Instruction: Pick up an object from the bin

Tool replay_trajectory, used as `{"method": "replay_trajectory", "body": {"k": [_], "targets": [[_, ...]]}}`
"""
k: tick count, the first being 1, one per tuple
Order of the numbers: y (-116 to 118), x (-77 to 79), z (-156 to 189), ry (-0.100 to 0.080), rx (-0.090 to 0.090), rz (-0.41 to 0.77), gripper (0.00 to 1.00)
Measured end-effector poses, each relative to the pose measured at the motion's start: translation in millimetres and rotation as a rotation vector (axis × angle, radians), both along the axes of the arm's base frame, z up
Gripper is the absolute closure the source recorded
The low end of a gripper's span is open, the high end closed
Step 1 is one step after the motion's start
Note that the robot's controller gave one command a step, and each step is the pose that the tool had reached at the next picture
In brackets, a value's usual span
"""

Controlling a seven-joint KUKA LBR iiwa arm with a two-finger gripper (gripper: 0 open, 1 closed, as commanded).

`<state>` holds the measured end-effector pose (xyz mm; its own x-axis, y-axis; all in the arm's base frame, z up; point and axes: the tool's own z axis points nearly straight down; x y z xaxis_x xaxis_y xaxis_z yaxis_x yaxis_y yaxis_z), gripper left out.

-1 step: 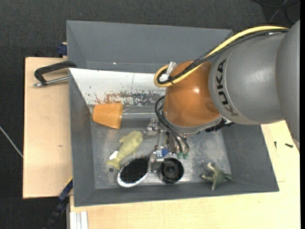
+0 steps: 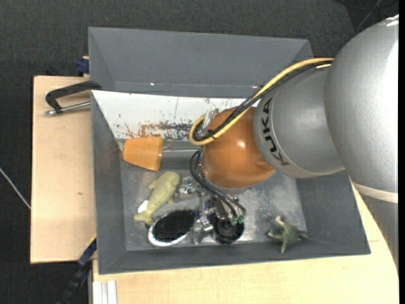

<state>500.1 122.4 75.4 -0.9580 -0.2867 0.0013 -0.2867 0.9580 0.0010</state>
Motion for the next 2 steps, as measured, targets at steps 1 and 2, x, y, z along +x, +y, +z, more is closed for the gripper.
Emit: {"method": "replay_trajectory", "body": {"k": [1,2], "targets": [[0,1.1,1,-0.004,0.001,-0.001,1.0],[42,-3.4,125,-0.013,0.005,0.025,1.0]]}}
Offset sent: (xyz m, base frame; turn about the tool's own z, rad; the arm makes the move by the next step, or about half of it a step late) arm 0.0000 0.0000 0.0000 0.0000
